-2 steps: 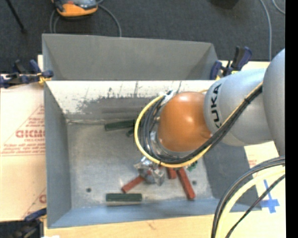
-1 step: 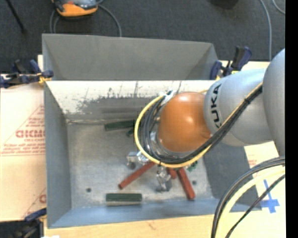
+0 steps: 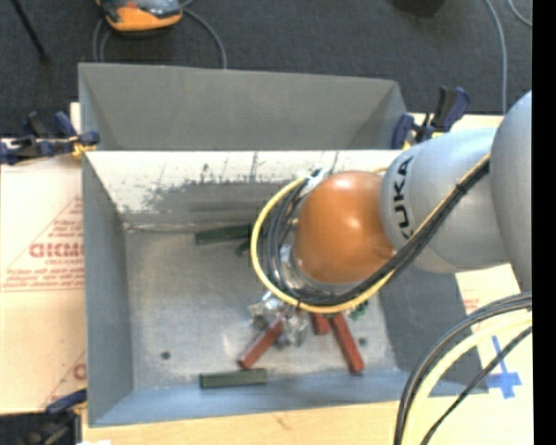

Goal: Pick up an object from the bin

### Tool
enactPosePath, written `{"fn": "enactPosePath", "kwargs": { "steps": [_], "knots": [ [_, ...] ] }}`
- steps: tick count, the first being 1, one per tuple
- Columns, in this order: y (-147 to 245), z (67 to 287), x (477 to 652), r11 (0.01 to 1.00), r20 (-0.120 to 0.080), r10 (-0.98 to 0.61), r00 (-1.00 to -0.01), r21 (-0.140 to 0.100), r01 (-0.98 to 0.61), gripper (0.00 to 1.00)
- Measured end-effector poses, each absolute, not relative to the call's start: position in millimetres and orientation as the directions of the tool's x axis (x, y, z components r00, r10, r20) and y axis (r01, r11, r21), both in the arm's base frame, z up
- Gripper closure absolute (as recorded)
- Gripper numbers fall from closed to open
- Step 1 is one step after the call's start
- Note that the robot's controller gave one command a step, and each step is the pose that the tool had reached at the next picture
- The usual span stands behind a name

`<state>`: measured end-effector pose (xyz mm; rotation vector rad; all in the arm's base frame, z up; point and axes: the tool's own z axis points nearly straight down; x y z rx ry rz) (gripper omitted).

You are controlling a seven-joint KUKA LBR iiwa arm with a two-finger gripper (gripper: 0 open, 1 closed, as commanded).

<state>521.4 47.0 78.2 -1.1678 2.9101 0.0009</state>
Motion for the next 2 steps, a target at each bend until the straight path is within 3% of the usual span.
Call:
{"fn": "enactPosePath", "kwargs": {
  "steps": [1, 2],
  "knots": [
    [47, 78, 521.4, 0.723, -0.006, -0.691, -0.723, -0.002, -0.691, 1.0],
    [41, 225, 529.1, 0.712, -0.004, -0.703, -0.712, -0.001, -0.703, 1.0]
  ]
}}
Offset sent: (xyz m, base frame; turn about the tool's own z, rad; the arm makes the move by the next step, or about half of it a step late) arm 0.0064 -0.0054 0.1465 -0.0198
